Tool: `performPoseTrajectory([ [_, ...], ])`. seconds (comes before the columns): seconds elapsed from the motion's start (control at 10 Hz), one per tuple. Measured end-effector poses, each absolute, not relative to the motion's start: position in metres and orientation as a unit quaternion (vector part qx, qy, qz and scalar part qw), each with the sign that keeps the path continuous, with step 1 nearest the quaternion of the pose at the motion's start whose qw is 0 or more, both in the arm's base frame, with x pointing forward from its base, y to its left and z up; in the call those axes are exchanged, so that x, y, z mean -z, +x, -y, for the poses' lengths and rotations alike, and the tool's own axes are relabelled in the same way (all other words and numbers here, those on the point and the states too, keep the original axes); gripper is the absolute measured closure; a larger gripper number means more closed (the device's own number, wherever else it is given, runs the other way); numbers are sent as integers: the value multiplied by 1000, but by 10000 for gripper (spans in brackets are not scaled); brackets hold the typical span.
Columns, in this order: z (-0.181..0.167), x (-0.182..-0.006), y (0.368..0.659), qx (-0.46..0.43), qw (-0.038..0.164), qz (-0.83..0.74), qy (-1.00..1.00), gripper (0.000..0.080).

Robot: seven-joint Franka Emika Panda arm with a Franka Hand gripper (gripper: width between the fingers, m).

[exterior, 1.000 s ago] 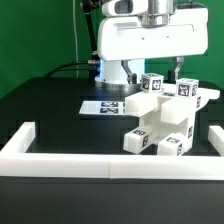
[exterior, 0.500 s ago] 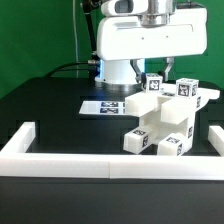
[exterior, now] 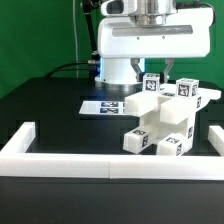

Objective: Assemble chair

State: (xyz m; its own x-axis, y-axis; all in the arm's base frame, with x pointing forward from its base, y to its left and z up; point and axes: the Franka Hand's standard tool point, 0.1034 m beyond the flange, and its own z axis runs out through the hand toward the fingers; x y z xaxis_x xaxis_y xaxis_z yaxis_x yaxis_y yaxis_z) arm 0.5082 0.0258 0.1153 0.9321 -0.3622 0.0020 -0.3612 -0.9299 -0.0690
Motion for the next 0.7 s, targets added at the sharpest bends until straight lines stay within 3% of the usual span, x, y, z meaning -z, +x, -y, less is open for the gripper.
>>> performPoseTrajectory([
  [0.6,-26,-115,509,0,52,-405,-913,512],
  [0.7,-27,-115,509,0,52,-408,-911,439],
])
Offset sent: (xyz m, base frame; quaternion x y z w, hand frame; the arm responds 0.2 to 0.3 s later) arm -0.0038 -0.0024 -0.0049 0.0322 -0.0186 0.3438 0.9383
